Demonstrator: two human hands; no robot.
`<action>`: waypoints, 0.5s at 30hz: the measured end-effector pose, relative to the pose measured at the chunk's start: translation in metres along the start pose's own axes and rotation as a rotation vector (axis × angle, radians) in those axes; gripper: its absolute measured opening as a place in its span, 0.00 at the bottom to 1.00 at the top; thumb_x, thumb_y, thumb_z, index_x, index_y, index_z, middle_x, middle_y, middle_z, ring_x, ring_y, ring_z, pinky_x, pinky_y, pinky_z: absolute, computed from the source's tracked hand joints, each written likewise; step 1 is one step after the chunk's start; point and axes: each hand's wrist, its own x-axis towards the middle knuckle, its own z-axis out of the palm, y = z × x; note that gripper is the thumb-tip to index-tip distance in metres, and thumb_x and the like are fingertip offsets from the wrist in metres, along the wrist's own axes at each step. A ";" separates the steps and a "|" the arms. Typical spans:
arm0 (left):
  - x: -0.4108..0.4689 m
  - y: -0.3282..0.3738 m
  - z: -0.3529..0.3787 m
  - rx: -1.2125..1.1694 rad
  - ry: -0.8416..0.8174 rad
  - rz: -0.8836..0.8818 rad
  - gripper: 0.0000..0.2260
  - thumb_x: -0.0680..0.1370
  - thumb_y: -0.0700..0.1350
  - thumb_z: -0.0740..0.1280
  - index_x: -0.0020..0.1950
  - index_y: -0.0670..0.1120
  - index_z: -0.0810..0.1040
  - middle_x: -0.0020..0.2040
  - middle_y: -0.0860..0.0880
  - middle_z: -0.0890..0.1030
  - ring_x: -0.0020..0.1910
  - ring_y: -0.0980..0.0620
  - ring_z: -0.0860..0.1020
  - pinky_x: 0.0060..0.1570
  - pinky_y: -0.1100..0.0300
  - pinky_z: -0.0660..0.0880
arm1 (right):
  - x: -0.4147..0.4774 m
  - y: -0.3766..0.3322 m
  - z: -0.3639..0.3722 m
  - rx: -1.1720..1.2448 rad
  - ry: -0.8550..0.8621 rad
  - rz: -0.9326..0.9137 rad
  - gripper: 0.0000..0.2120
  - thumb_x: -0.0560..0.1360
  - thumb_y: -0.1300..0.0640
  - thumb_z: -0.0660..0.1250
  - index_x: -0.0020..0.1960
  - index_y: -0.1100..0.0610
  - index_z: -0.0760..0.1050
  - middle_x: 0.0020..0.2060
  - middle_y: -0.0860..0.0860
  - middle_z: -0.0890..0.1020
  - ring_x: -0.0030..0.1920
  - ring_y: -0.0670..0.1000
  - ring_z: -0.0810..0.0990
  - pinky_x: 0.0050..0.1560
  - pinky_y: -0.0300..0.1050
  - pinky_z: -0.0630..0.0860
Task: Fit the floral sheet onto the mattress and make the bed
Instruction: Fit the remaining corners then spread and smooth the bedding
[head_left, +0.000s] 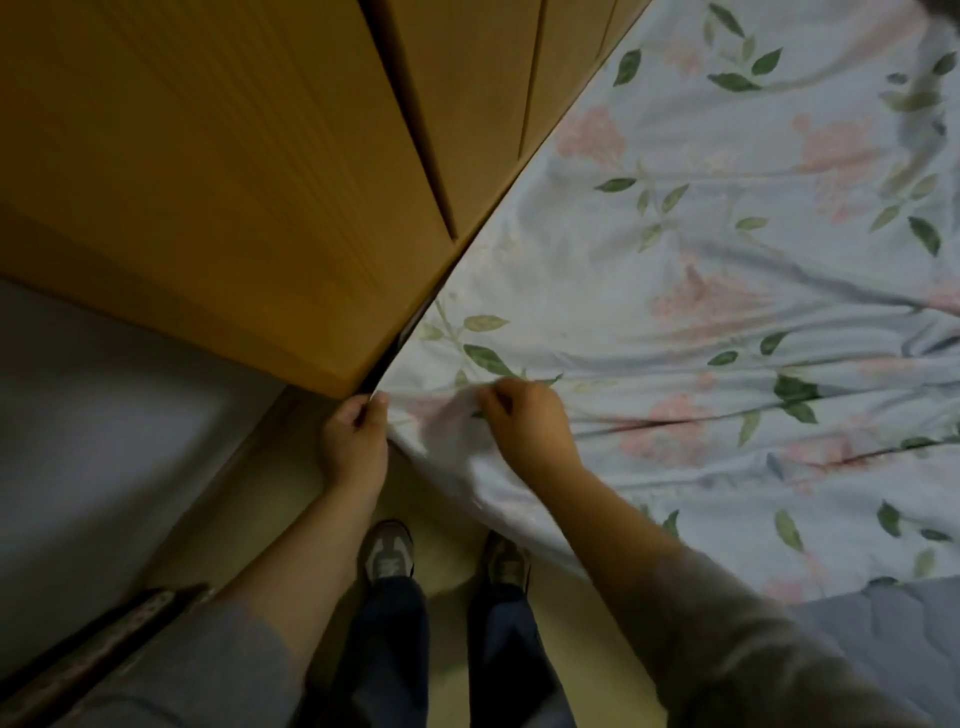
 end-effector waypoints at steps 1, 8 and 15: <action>0.000 -0.003 -0.002 0.012 -0.018 0.009 0.12 0.79 0.46 0.64 0.57 0.40 0.79 0.51 0.43 0.79 0.50 0.46 0.76 0.49 0.56 0.71 | 0.011 -0.008 -0.002 0.043 0.018 0.005 0.13 0.78 0.54 0.62 0.45 0.62 0.79 0.39 0.58 0.83 0.41 0.57 0.81 0.44 0.49 0.76; -0.011 -0.021 -0.014 -0.041 -0.102 0.027 0.11 0.78 0.47 0.65 0.39 0.44 0.78 0.35 0.48 0.76 0.35 0.53 0.73 0.35 0.59 0.67 | 0.065 -0.063 0.018 0.047 -0.056 0.155 0.21 0.78 0.45 0.60 0.40 0.62 0.75 0.35 0.56 0.78 0.39 0.57 0.78 0.40 0.47 0.74; -0.018 -0.039 -0.026 0.119 -0.196 0.130 0.17 0.78 0.48 0.66 0.33 0.38 0.75 0.29 0.47 0.73 0.26 0.58 0.69 0.28 0.68 0.64 | 0.068 -0.079 0.037 0.054 -0.054 0.227 0.13 0.74 0.59 0.62 0.32 0.60 0.65 0.28 0.55 0.71 0.29 0.54 0.71 0.26 0.42 0.63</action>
